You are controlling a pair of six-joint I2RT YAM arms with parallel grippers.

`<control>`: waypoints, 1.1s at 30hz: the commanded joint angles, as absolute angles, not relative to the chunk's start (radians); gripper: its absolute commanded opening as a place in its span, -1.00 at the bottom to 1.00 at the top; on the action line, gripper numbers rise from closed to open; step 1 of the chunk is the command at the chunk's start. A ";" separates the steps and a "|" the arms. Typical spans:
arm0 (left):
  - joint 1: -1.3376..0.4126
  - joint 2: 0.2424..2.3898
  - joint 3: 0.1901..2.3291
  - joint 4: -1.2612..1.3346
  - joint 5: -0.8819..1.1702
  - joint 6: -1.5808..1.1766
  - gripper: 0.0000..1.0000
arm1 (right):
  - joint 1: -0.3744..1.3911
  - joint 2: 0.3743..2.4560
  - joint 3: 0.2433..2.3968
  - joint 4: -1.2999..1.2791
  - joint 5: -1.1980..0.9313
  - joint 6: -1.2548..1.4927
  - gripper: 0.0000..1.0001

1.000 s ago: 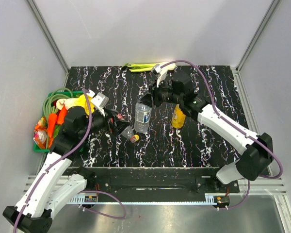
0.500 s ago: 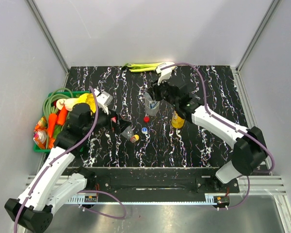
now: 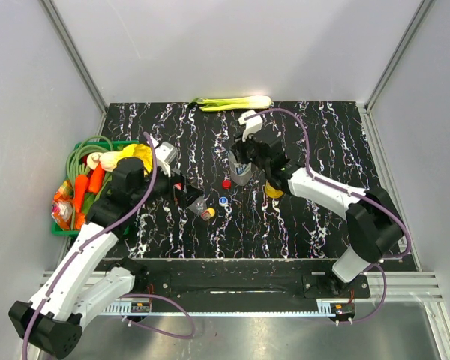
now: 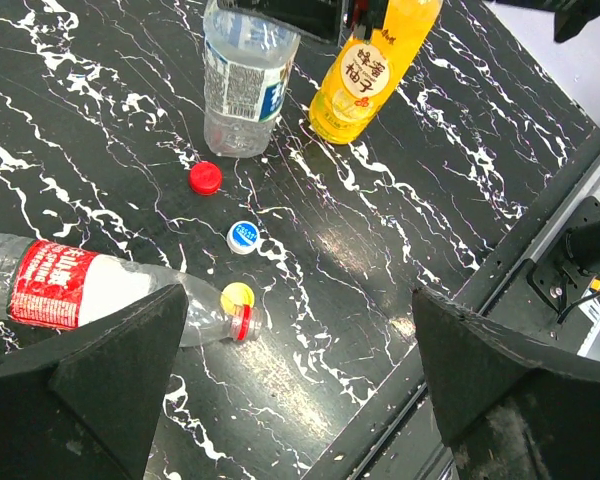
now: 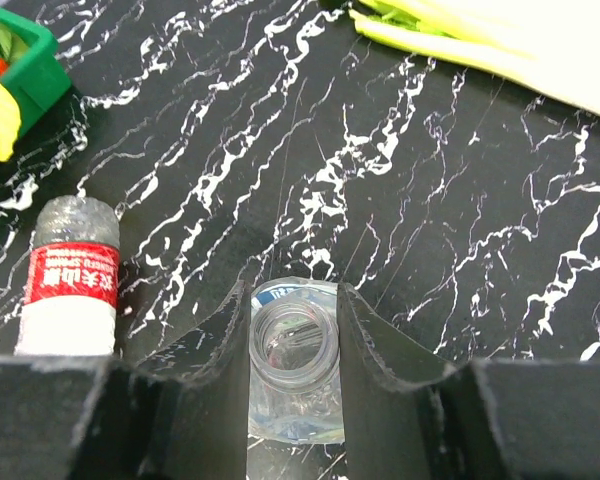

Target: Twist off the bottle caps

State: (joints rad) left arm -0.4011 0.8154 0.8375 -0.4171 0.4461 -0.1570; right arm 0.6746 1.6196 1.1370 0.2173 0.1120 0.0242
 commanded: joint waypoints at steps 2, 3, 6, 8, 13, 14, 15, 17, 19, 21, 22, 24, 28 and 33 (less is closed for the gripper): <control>-0.402 0.827 0.876 -0.390 0.472 -0.146 0.98 | 0.672 1.609 1.049 0.363 0.126 0.037 -1.00; -0.402 0.828 0.874 -0.391 0.476 -0.147 0.98 | 0.672 1.605 1.039 0.371 0.127 0.043 -1.00; -0.402 0.831 0.871 -0.390 0.476 -0.147 0.98 | 0.670 1.595 1.025 0.371 0.126 0.049 -0.49; -0.402 0.833 0.868 -0.390 0.476 -0.150 0.98 | 0.672 1.586 1.025 0.361 0.127 0.051 0.05; -0.402 0.831 0.850 -0.368 0.480 -0.167 0.98 | 0.672 1.554 1.034 0.348 0.104 0.037 0.80; -0.402 0.831 0.841 -0.359 0.485 -0.173 0.98 | 0.670 1.551 1.043 0.339 0.088 0.031 0.92; -0.402 0.831 0.833 -0.348 0.485 -0.179 0.98 | 0.672 1.546 1.054 0.322 0.071 0.028 0.98; -0.402 0.833 0.815 -0.328 0.483 -0.198 0.98 | 0.672 1.536 1.081 0.286 0.043 0.025 0.99; -0.402 0.838 0.804 -0.313 0.482 -0.219 0.98 | 0.670 1.523 1.106 0.252 0.017 0.025 0.99; -0.402 0.847 0.793 -0.296 0.485 -0.236 0.98 | 0.672 1.503 1.117 0.238 0.003 0.028 0.99; -0.402 0.853 0.789 -0.288 0.480 -0.244 0.98 | 0.672 1.490 1.118 0.238 0.005 0.031 0.99; -0.402 0.862 0.779 -0.275 0.469 -0.259 0.98 | 0.670 1.468 1.117 0.236 -0.029 0.038 0.99; -0.400 0.899 0.761 -0.230 0.472 -0.290 0.98 | 0.672 1.428 1.117 0.218 -0.063 0.061 0.99; -0.391 0.975 0.778 -0.221 0.416 -0.331 0.98 | 0.672 1.402 1.158 0.115 -0.087 0.084 0.99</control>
